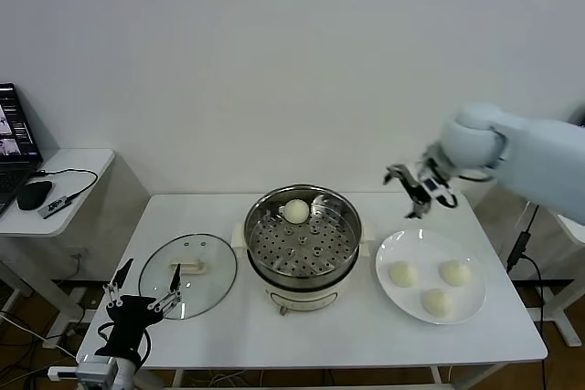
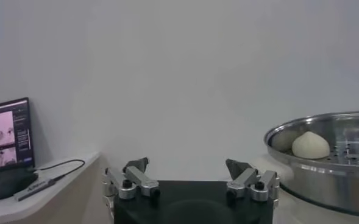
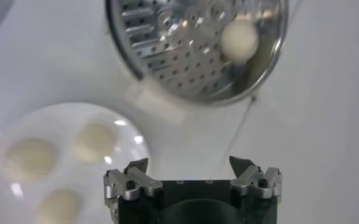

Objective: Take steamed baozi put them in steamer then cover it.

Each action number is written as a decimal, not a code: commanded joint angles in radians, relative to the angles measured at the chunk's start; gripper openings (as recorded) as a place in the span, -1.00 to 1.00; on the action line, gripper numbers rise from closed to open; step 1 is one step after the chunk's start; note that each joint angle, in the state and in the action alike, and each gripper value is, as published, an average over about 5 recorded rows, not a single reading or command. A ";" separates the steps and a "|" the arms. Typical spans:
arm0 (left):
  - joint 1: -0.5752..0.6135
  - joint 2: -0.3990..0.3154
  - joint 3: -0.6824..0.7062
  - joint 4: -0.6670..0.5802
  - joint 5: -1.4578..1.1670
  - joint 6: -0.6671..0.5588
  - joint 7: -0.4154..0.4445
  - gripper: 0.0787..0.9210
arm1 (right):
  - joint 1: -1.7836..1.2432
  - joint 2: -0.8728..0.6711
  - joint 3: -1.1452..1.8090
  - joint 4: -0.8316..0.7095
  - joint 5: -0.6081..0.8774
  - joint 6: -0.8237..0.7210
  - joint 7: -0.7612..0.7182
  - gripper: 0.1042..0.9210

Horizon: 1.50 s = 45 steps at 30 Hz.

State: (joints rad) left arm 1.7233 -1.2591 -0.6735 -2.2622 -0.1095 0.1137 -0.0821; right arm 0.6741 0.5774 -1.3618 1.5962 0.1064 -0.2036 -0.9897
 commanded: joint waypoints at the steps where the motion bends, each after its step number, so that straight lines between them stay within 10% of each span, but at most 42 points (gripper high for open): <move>1: -0.013 0.011 -0.008 0.008 -0.004 0.008 -0.002 0.77 | -0.162 -0.180 0.045 0.084 -0.011 -0.101 -0.014 0.76; 45: -0.033 0.010 -0.029 0.046 0.005 0.013 -0.003 0.77 | -0.722 0.166 0.455 -0.337 -0.173 -0.090 0.044 0.52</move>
State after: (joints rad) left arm 1.6899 -1.2470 -0.7025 -2.2176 -0.1053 0.1265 -0.0842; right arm -0.0214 0.7144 -0.9249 1.2861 -0.0605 -0.2917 -0.9469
